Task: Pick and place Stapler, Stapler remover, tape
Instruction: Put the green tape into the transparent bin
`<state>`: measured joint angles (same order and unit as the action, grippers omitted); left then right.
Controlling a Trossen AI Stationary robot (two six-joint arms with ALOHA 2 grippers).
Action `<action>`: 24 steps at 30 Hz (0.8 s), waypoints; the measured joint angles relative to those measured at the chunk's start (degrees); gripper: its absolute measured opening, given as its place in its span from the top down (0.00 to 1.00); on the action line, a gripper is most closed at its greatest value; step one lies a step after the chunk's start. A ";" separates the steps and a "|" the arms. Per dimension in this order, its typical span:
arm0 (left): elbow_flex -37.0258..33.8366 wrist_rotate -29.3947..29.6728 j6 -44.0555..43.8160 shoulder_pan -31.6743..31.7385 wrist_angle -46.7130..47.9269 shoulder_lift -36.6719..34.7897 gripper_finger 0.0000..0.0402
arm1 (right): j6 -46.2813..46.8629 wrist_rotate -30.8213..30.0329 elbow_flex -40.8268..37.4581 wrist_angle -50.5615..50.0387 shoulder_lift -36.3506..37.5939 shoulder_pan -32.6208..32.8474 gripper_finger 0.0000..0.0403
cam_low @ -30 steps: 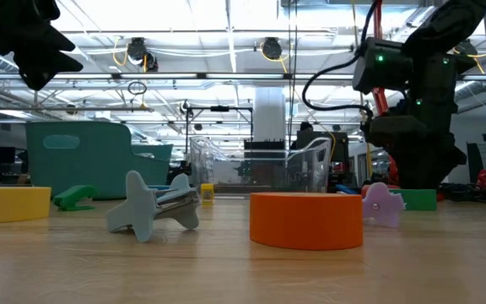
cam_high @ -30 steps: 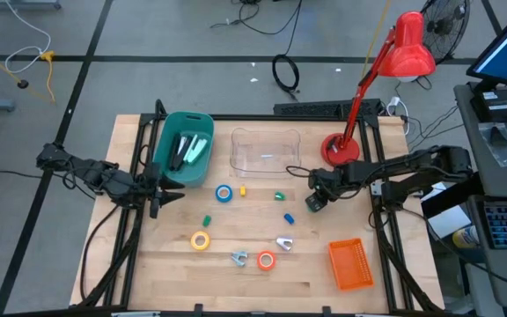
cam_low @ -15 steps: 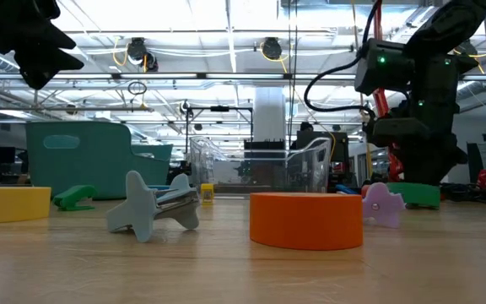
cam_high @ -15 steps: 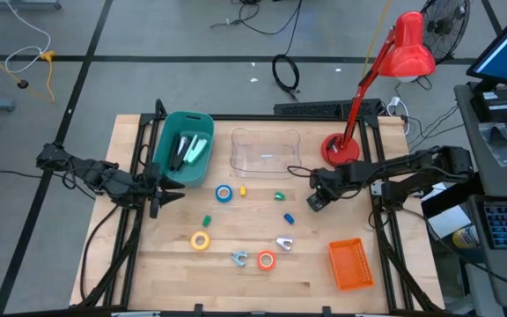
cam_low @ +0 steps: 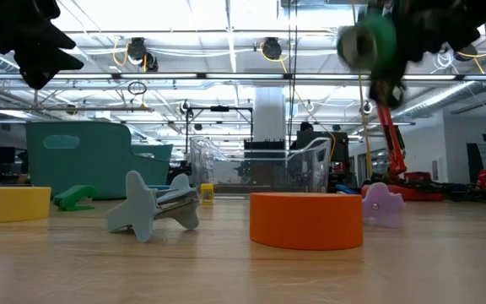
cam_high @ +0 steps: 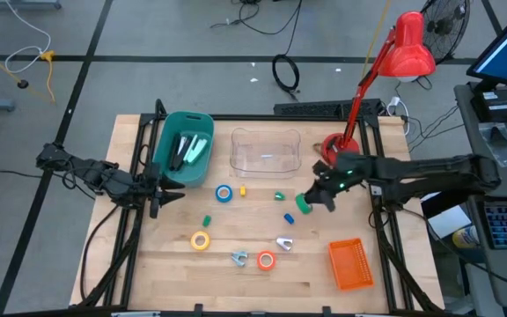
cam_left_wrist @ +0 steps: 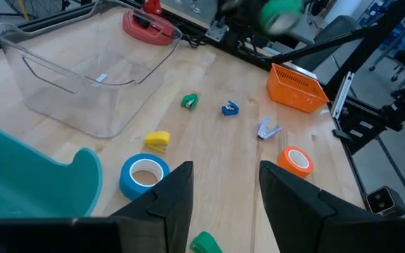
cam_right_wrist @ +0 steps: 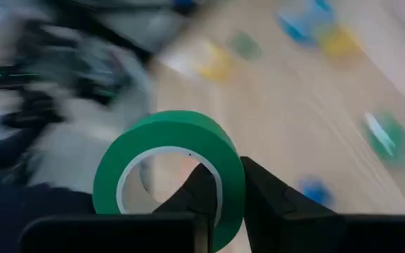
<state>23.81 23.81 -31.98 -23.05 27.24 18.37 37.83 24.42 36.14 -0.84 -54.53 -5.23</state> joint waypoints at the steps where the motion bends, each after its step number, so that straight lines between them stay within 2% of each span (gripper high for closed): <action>1: 0.00 0.00 0.04 0.00 -0.06 -0.02 0.59 | -1.72 0.71 0.03 3.74 0.63 0.04 0.91; 8: 0.00 0.01 0.33 0.00 0.01 -0.01 0.59 | -8.62 2.91 0.04 22.28 1.05 0.15 0.91; 16: -0.01 0.02 0.41 0.00 0.01 0.00 0.59 | -9.04 2.16 -0.52 29.73 -1.47 0.15 0.91; 20: -0.01 0.02 0.36 0.00 -0.03 0.00 0.59 | -7.00 -11.79 -0.43 29.69 -3.58 0.14 0.91; 24: -0.02 0.04 -0.22 0.00 -0.04 -0.01 0.59 | -10.23 -26.35 0.80 28.62 -6.87 0.11 0.91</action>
<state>23.80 23.86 -32.20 -23.05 27.20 18.37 27.60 -1.93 36.94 27.78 -61.40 -5.13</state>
